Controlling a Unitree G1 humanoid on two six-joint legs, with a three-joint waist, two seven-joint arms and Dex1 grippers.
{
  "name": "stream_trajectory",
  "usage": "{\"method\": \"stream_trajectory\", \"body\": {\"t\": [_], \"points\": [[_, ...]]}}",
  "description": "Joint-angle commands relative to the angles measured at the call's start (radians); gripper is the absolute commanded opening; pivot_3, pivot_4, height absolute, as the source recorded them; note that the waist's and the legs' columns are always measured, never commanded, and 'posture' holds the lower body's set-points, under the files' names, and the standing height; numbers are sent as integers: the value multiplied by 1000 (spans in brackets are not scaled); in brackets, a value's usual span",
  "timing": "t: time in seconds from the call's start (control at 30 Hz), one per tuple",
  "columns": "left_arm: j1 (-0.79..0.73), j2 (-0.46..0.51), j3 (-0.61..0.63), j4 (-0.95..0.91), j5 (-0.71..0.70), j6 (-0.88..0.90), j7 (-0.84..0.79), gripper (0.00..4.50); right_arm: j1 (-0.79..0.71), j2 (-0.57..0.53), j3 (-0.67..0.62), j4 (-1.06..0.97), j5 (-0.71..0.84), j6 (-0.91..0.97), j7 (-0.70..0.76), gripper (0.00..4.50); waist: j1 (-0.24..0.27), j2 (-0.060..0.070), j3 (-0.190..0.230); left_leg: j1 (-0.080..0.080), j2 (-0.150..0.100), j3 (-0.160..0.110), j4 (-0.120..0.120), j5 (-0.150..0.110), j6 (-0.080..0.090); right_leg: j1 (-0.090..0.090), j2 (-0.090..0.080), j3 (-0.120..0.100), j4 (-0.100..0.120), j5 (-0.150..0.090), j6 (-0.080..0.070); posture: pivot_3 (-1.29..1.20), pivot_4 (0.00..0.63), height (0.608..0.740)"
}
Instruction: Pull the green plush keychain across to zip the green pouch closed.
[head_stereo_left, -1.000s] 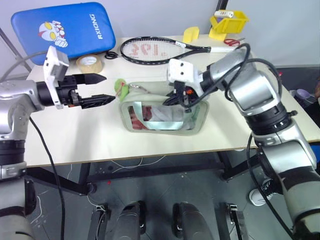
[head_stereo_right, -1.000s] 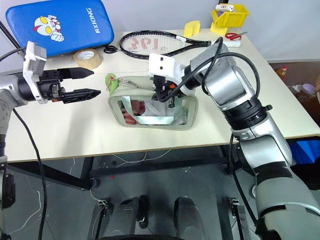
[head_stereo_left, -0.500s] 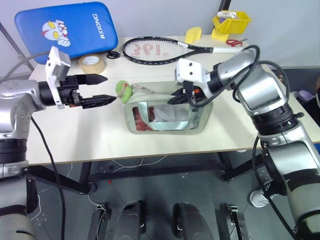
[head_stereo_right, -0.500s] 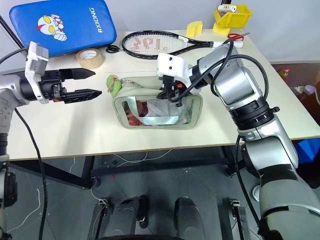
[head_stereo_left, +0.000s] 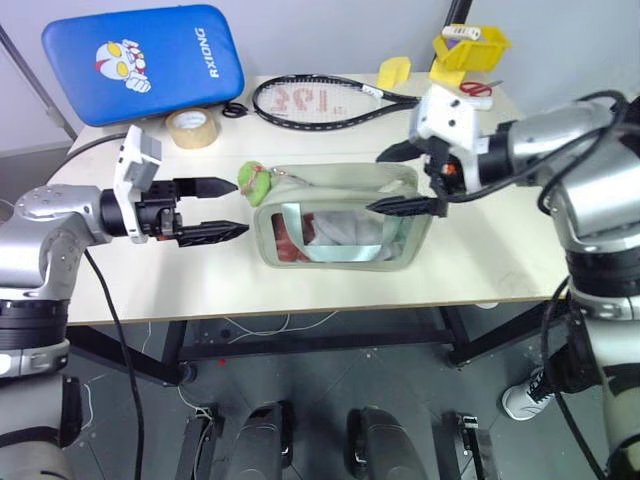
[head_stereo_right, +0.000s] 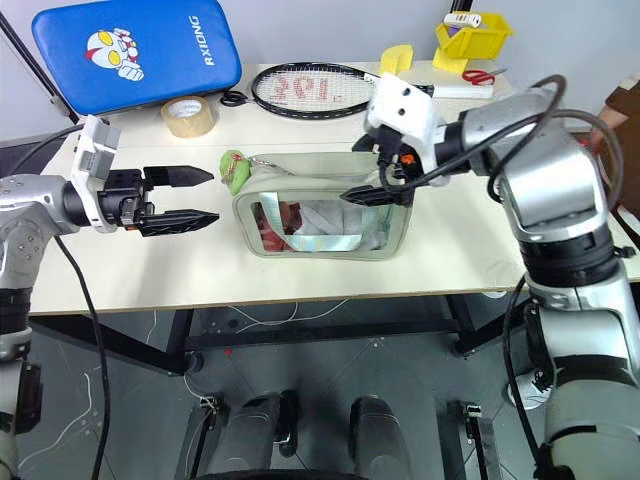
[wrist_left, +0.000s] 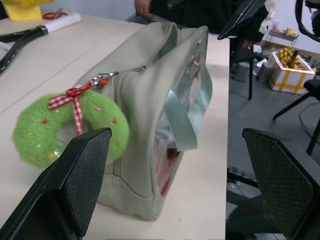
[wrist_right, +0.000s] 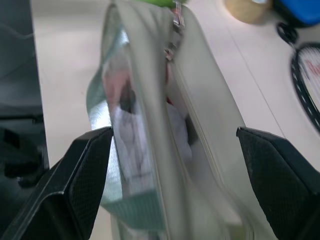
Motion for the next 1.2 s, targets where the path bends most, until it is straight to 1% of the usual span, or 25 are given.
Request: {"method": "stream_trajectory", "body": {"t": [0.03, 0.07, 0.17, 0.27, 0.33, 0.37, 0.4, 0.57, 0.9, 1.2], "points": [[-35, -2, -3, 19, 17, -34, 0, 4500, 58, -56, -73, -61, 26, 4, -38, 4071, 0, 0, 0, 0, 0, 0, 0, 0, 0, 0, 0, 0, 0, 0, 0, 0, 150, 740], [-41, -4, -4, 29, 22, -40, 1, 4500, 85, -71, -77, -64, 24, -6, -47, 4071, 1, 0, 0, 0, 0, 0, 0, 0, 0, 0, 0, 0, 0, 0, 0, 0, 150, 740], [-51, -7, -13, 75, 51, -70, 11, 4500, 153, -80, -73, -41, 6, -52, -91, 3293, 0, 0, 0, 1, 0, 0, 0, 0, 0, 1, 0, 0, 0, 0, 0, 0, 150, 740], [-55, -19, -17, 102, 66, -83, 22, 4500, 182, -81, -71, -25, 9, -73, -117, 1865, -1, 0, 0, 0, 0, 0, 0, 0, 0, 0, 0, 0, 0, 0, 0, 0, 150, 740], [-49, -24, -24, 114, 82, -97, 24, 4500, 187, -75, -78, -15, 18, -76, -136, 792, -3, 0, 0, 0, 0, 0, 0, 0, 1, 0, 1, 0, 0, 0, 0, 0, 150, 740], [-48, -27, -26, 117, 86, -101, 24, 4500, 187, -74, -79, -13, 22, -79, -142, 352, -2, 0, 0, 0, 0, 1, 0, 0, 1, 0, 1, 1, 0, 0, 0, 0, 150, 740], [-51, -31, -29, 125, 91, -107, 28, 4500, 186, -73, -79, -14, 27, -78, -145, 32, -1, 0, 0, 0, 0, 1, 0, 0, 1, 0, 1, 0, 0, 0, 0, 0, 150, 740], [-104, -61, -47, 212, 144, -160, 45, 4500, 191, -74, -76, -8, 42, -97, -149, 32, 1, 0, 0, 0, 0, 1, 1, 0, 1, 1, 1, 0, 0, 0, 0, 0, 150, 740], [-252, -107, -34, 456, 166, -233, 23, 4500, 195, -88, -76, -13, 54, -114, -144, 32, 0, 0, 0, 0, 0, 4, 1, 0, 1, 1, 1, 0, 0, 0, 1, 0, 150, 740], [-395, -195, -46, 761, 260, -365, 84, 4500, 203, -95, -87, -41, 73, -98, -161, 32, 1, 0, 0, 0, 0, 4, 2, -1, 2, 1, 1, 0, 0, 1, 1, 0, 150, 740]]}}
